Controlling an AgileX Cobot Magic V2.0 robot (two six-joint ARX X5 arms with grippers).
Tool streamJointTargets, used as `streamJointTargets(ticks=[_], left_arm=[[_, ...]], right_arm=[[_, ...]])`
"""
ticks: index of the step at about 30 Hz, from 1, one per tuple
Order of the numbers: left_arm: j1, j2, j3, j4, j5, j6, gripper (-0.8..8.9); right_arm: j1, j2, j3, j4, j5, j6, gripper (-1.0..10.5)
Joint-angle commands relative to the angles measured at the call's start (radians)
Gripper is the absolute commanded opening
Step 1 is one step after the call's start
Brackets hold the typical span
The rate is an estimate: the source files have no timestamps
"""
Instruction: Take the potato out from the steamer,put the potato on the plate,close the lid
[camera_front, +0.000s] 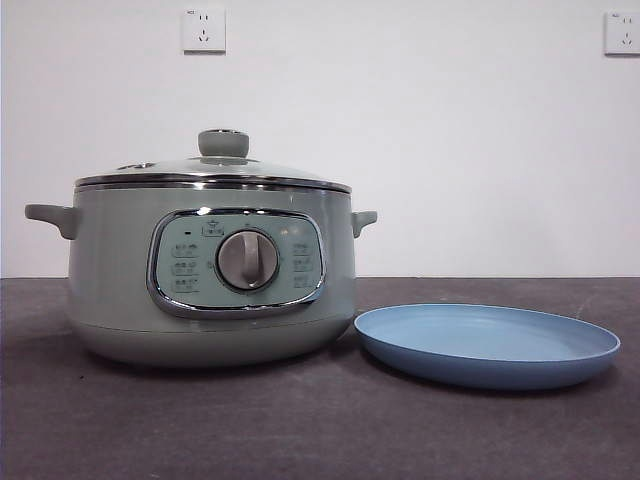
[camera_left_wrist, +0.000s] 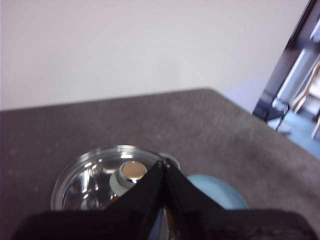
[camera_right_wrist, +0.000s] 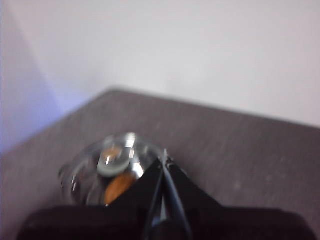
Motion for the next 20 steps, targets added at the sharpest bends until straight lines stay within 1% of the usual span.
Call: streamJointTargets(ticks=[1,3,5,6,7,8,9,11,12,14,15,20], left_arm=[[-0.013,0.077,0.061,-0.054,0.007,0.063,-0.04],[-0.021,0.120,0.087,-0.069,0.031,0.083,0.00],[-0.028,0.149,0.093,-0.069,0.060,0.093,0.02],[-0.032,0.162,0.094,-0.070,0.066,0.094,0.17],[-0.034,0.170,0.094,-0.070,0.066,0.095,0.60],[-0.038,0.177,0.094,-0.070,0.065,0.095,1.25],[-0.042,0.184,0.094,-0.069,0.065,0.095,2.20],[-0.047,0.189,0.094,-0.064,0.058,0.095,3.28],[-0.050,0.190,0.094,-0.061,0.043,0.095,3.71],[-0.053,0.190,0.094,-0.059,0.021,0.094,4.02],[-0.053,0.190,0.094,-0.058,0.014,0.094,4.11],[-0.054,0.208,0.094,-0.023,0.013,0.091,4.11]], right_arm=[[0.039,0.085,0.080,-0.108,-0.001,-0.101,-0.1],[0.069,0.139,0.123,-0.151,0.000,-0.109,0.0],[0.090,0.175,0.140,-0.158,0.000,-0.109,0.1],[0.099,0.190,0.142,-0.157,0.000,-0.109,0.2],[0.103,0.199,0.142,-0.157,0.001,-0.109,0.5],[0.107,0.208,0.142,-0.158,0.002,-0.109,1.0],[0.111,0.217,0.142,-0.159,0.002,-0.109,1.8],[0.115,0.227,0.142,-0.159,0.004,-0.109,3.2],[0.115,0.230,0.142,-0.159,0.005,-0.108,4.2],[0.115,0.231,0.142,-0.159,0.010,-0.105,5.4],[0.115,0.232,0.142,-0.159,0.011,-0.105,5.8],[0.115,0.231,0.142,-0.155,0.011,-0.105,5.8]])
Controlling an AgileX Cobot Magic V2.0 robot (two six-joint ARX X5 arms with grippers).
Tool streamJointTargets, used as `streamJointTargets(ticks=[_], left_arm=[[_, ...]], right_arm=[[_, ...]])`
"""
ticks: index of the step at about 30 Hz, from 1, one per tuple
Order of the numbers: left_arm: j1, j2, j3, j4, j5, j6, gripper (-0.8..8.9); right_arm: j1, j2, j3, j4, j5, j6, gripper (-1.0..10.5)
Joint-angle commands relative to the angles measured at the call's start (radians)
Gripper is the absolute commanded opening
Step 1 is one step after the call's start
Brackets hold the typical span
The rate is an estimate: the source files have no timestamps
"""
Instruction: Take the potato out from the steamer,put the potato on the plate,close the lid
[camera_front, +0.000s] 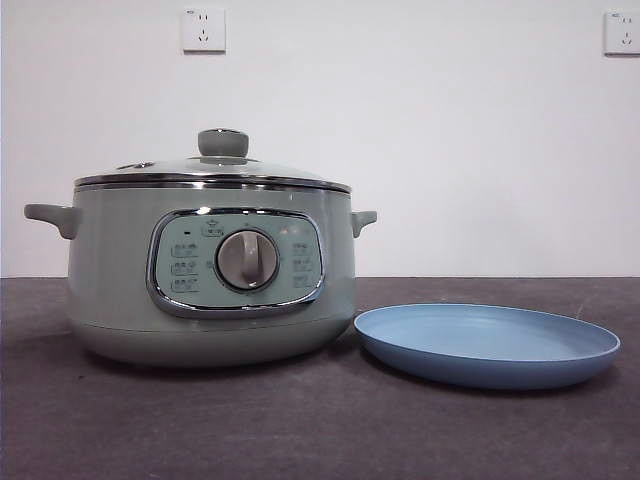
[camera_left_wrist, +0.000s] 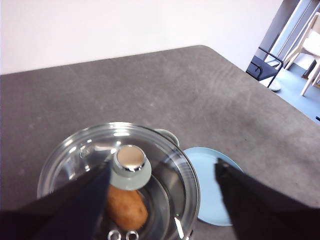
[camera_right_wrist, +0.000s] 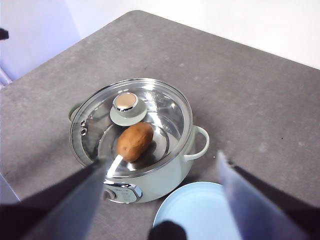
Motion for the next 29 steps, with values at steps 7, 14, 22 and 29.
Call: streamJointTargets(ticks=[7,14,22,29], left_arm=[[-0.050,0.080,0.005,0.078,-0.053,0.008,4.11],[-0.122,0.198,0.005,0.179,-0.155,0.007,4.09],[-0.198,0.345,0.005,0.255,-0.274,0.008,4.09],[-0.231,0.451,0.005,0.270,-0.360,0.008,4.08]], right_arm=[[0.002,0.002,0.005,0.018,0.002,-0.002,5.7],[0.002,0.002,0.005,0.017,0.047,0.000,5.7],[0.002,0.002,0.005,0.016,0.050,0.007,5.7],[0.002,0.002,0.005,0.017,0.050,0.007,5.7]])
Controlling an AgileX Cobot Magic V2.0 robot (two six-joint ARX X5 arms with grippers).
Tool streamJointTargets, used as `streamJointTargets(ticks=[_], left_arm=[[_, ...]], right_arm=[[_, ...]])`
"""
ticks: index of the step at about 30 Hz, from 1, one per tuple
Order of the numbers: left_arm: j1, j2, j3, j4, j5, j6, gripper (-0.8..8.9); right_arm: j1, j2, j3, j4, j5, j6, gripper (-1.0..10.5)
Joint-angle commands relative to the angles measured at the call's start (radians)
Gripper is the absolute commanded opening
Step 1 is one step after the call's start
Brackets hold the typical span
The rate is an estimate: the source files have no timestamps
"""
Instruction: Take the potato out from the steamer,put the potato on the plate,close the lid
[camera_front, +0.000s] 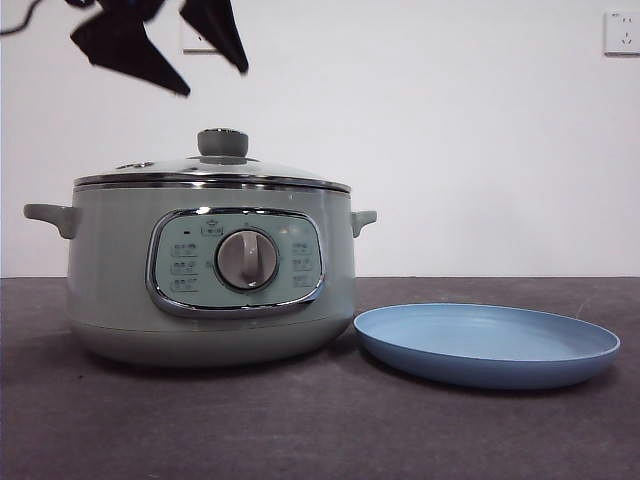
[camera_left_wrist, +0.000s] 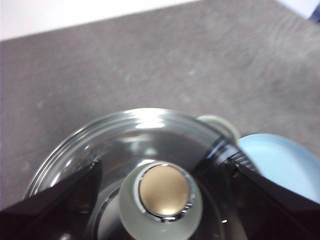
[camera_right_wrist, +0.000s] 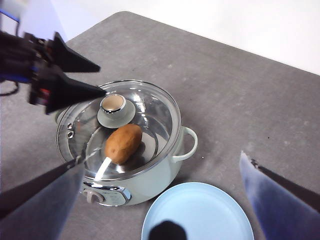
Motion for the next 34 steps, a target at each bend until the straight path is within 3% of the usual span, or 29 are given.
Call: streamJointTargets(ticks=[1,13,21,28,34], left_arm=[[-0.007,0.041,0.003,0.008,-0.008,0.009,4.09],[-0.014,0.147,0.003,-0.022,-0.010,0.009,3.99],[-0.013,0.155,0.004,-0.032,-0.035,0.017,-0.04],[-0.013,0.155,0.036,-0.043,-0.033,0.018,-0.08],[-0.013,0.145,0.178,-0.135,-0.027,0.018,-0.08]], right_arm=[[0.002,0.002,0.004,0.008,0.003,0.006,5.7],[0.002,0.002,0.004,0.008,0.003,0.006,5.7],[0.002,0.002,0.004,0.008,0.004,0.006,5.7],[0.002,0.002,0.004,0.008,0.003,0.006,5.7],[0.002,0.002,0.004,0.009,0.003,0.006,5.6]])
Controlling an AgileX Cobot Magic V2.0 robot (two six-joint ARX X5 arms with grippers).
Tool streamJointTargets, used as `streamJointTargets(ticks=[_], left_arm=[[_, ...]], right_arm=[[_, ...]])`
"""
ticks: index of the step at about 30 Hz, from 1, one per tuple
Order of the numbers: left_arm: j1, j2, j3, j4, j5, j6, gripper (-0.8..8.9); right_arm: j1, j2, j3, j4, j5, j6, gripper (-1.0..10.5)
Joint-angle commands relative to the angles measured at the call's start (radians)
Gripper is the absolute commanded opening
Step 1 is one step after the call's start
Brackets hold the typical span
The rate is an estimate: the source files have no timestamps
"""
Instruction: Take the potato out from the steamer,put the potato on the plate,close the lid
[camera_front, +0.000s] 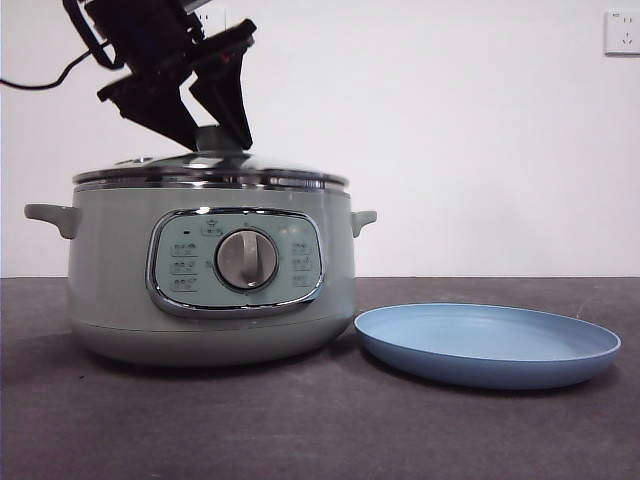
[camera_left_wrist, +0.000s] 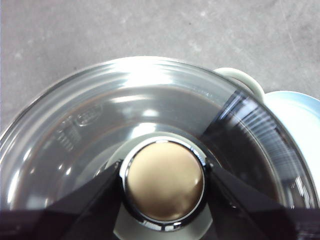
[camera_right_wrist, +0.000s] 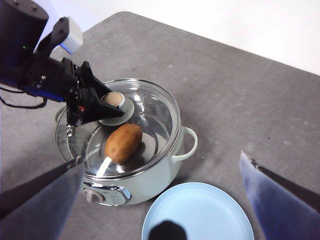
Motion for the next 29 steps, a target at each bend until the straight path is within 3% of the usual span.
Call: streamJointTargets(ticks=[1,6,14,18,21,29], left_arm=[[0.004,-0.016,0.115,-0.027,-0.003,0.000,-0.08],[0.004,-0.016,0.302,-0.161,-0.003,0.032,-0.08],[0.004,-0.072,0.535,-0.302,-0.005,0.086,-0.08],[0.006,-0.164,0.550,-0.296,-0.011,0.103,-0.08],[0.007,-0.248,0.550,-0.297,-0.019,0.112,-0.08],[0.006,-0.460,0.550,-0.340,-0.167,0.165,-0.08]], right_arm=[[0.002,0.002,0.004,0.009,0.002,0.006,5.6],[0.002,0.002,0.004,0.013,0.002,0.008,5.6],[0.002,0.014,0.006,0.033,-0.006,0.127,5.6],[0.003,0.051,0.026,0.024,-0.013,0.138,5.6],[0.016,0.103,0.058,0.021,-0.076,0.165,5.6],[0.126,0.301,0.233,-0.036,-0.080,0.217,5.0]])
